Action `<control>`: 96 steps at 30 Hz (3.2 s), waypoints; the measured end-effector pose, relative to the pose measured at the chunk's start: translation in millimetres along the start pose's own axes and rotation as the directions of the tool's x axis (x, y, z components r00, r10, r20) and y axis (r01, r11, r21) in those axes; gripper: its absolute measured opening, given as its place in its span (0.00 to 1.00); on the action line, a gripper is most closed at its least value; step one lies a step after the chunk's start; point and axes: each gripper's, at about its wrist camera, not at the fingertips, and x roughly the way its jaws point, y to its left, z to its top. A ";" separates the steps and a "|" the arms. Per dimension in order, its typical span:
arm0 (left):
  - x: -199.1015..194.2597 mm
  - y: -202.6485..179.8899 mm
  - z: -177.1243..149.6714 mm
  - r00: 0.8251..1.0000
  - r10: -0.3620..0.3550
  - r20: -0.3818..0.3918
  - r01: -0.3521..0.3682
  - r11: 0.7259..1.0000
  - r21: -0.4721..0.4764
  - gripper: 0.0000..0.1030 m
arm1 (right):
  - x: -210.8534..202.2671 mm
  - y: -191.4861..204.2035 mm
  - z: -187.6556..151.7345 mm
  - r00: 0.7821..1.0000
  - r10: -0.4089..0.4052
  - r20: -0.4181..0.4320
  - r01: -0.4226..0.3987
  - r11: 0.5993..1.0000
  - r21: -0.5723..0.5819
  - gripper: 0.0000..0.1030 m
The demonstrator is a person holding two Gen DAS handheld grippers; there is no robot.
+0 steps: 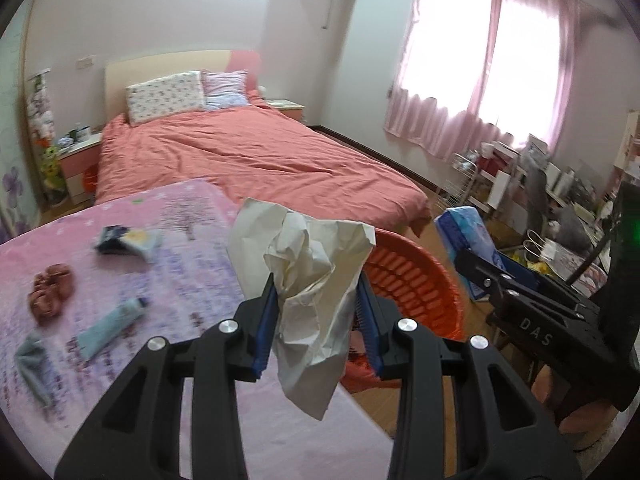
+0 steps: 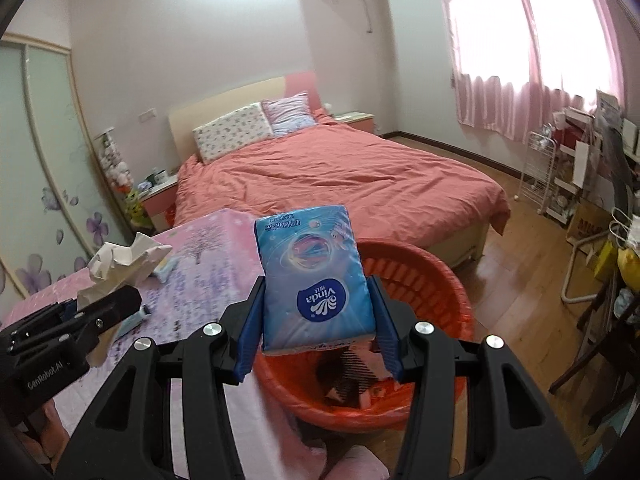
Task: Collect trash
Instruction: 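Carry the white tissue and blue tissue pack to the orange basket and release both, then grasp the dark green sock with the left tool while the right tool grasps the light-blue tube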
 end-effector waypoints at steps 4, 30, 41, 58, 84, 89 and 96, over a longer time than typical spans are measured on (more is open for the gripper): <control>26.9 -13.8 3.1 0.999 -0.034 -0.025 0.034 0.999 0.017 0.37 | 17.1 -23.6 2.9 1.000 -0.007 -0.013 0.008 0.999 0.051 0.49; 44.1 77.6 -37.7 0.969 0.228 -0.093 -0.229 0.973 -0.008 0.77 | 43.4 -16.7 -25.5 0.995 -0.066 -0.073 0.064 0.998 -0.025 0.72; -59.3 241.8 -89.3 0.808 0.571 -0.143 -0.589 0.782 -0.205 0.81 | 43.8 48.3 -53.6 0.989 -0.002 -0.148 -0.018 0.991 -0.134 0.73; -62.6 336.5 -107.7 0.716 0.637 -0.285 -0.696 0.680 -0.231 0.15 | 50.5 152.4 -79.4 0.969 0.091 -0.231 -0.148 0.958 -0.247 0.73; -76.7 385.2 -124.4 0.756 0.580 -0.304 -0.654 0.675 -0.341 0.19 | 155.0 299.0 -78.6 0.932 -0.031 -0.361 -0.018 0.991 -0.131 0.57; -76.8 384.9 -124.5 0.757 0.579 -0.303 -0.654 0.675 -0.342 0.20 | 146.8 292.8 -85.9 0.948 0.004 -0.318 -0.090 0.962 -0.257 0.35; -77.1 385.8 -124.5 0.758 0.578 -0.302 -0.652 0.676 -0.344 0.20 | 107.0 253.3 -102.1 0.921 0.137 -0.365 -0.272 0.897 -0.348 0.28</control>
